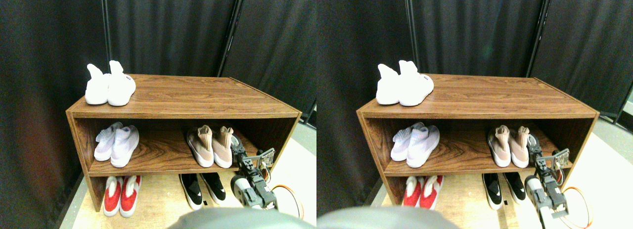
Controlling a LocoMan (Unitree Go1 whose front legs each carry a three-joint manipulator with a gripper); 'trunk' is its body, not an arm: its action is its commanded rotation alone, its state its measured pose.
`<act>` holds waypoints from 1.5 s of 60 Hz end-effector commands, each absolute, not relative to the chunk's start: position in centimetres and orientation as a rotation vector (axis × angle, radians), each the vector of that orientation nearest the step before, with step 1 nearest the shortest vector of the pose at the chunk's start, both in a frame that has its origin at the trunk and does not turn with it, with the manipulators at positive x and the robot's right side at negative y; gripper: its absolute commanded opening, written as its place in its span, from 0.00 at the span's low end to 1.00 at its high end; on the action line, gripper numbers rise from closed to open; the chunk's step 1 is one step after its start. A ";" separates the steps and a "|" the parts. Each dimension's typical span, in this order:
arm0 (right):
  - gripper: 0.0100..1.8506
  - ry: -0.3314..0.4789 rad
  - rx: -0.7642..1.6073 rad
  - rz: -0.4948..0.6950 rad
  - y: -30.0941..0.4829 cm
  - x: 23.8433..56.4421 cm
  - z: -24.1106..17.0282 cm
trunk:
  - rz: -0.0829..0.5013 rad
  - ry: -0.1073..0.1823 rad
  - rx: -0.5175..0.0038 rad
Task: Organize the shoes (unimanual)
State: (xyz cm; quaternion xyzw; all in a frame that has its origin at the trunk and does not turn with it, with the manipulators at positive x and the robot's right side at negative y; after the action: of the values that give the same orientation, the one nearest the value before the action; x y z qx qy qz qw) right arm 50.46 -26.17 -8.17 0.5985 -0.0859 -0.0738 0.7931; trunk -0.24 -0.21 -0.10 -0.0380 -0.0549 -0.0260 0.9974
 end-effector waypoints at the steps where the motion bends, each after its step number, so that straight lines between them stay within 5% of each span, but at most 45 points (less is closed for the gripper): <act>1: 0.03 -0.210 1.288 -0.124 -25.8 50.4 -7.5 | -0.034 -0.098 -0.083; 37: 0.03 -0.291 1.185 -0.157 -28.6 48.9 -5.8 | -0.073 -0.104 -0.059; 64: 0.03 -0.388 1.131 0.005 -28.8 40.9 -1.5 | -0.100 -0.102 -0.050; 82: 0.03 -0.334 1.102 0.228 -29.0 37.3 -2.3 | -0.100 -0.084 -0.041; 90: 0.03 -0.312 1.152 0.228 -28.8 36.0 -3.6 | -0.099 -0.068 -0.035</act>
State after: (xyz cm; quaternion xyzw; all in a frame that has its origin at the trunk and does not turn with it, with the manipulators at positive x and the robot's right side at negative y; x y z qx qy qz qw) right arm 38.41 -29.01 -3.27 0.5408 -0.1447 0.0967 0.8230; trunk -0.26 -0.55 -0.42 -0.0094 -0.0479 -0.0509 0.9975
